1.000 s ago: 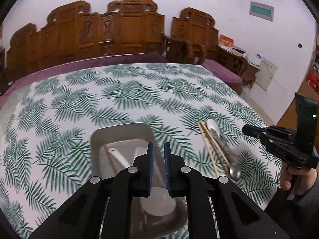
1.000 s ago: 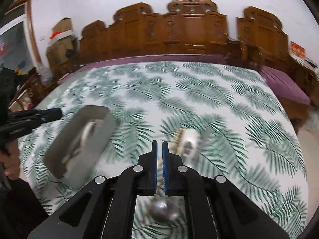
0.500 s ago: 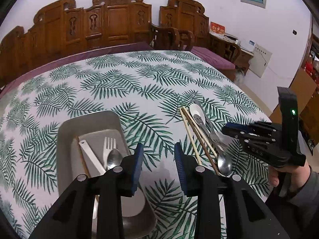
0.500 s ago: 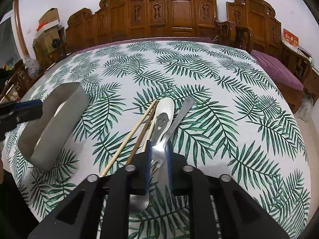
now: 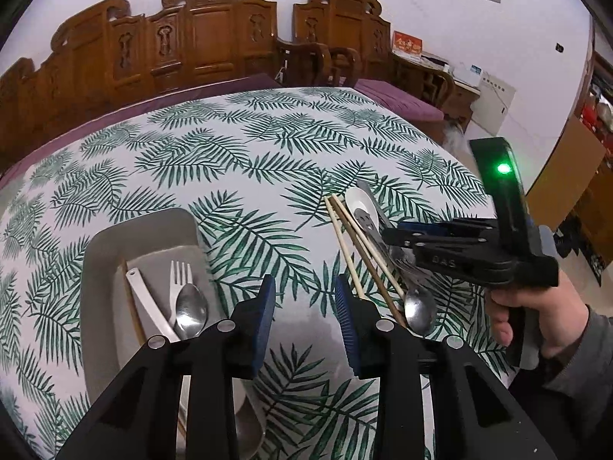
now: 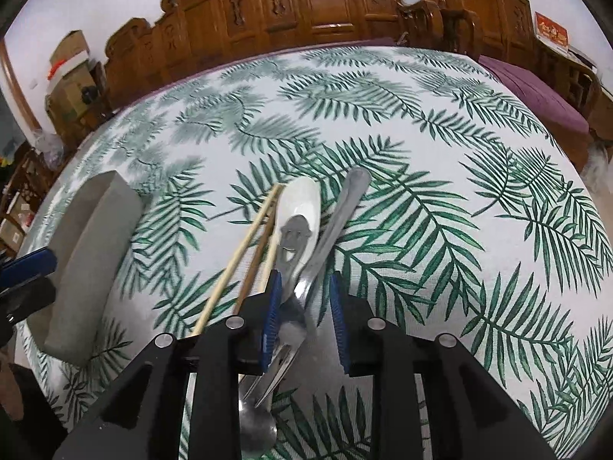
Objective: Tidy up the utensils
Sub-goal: 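Grasp the metal fork from the utensil pile with the right tool, then grasp a wooden chopstick with the left tool while the right tool holds the fork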
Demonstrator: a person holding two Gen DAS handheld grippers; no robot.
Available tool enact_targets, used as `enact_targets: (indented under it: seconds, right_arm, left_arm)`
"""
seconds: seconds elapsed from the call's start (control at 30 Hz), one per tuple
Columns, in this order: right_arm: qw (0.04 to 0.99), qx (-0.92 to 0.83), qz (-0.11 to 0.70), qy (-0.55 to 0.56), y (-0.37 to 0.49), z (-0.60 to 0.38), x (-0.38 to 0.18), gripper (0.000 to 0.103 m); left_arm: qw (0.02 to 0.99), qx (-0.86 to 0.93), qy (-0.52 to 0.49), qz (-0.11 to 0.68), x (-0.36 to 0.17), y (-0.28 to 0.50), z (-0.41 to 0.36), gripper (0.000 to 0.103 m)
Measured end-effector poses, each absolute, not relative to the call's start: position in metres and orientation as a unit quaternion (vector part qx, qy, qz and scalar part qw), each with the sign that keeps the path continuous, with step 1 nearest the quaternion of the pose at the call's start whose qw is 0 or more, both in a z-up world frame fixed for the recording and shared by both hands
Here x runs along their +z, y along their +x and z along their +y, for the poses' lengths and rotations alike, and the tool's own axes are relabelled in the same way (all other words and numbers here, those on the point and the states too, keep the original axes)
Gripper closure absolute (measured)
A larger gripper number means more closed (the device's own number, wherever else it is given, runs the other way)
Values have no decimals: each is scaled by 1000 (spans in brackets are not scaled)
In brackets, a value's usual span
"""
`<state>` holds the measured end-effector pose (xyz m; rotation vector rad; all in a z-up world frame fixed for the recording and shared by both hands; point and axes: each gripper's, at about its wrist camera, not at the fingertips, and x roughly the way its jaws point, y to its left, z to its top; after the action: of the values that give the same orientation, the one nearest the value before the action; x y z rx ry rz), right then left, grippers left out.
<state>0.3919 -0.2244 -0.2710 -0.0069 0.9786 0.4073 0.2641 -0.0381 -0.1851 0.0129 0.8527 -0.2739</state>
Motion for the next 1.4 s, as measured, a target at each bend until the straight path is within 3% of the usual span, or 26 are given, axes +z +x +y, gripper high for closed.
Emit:
enact_targets:
  seconds: [0.07, 0.17, 0.23, 0.77, 1.13, 1.4]
  right_arm:
    - [863, 195, 466, -2, 396, -222, -272, 86]
    - [865, 180, 469, -8, 405, -222, -276, 88]
    - [864, 181, 469, 0, 407, -225, -275, 95]
    - [875, 209, 432, 67, 398, -269, -245, 95]
    - [879, 193, 433, 57, 400, -286, -249, 95]
    - [876, 190, 441, 38, 400, -282, -256, 95]
  left_arm:
    - [901, -133, 8, 413, -186, 265, -41, 73]
    - [900, -134, 10, 415, -188, 264, -44, 73]
    - [899, -131, 12, 418, -191, 264, -45, 73]
    - [896, -131, 15, 423, -202, 266, -65, 73]
    - [888, -150, 43, 432, -208, 285, -95, 73]
    - [871, -150, 52, 465, -240, 307, -110, 84]
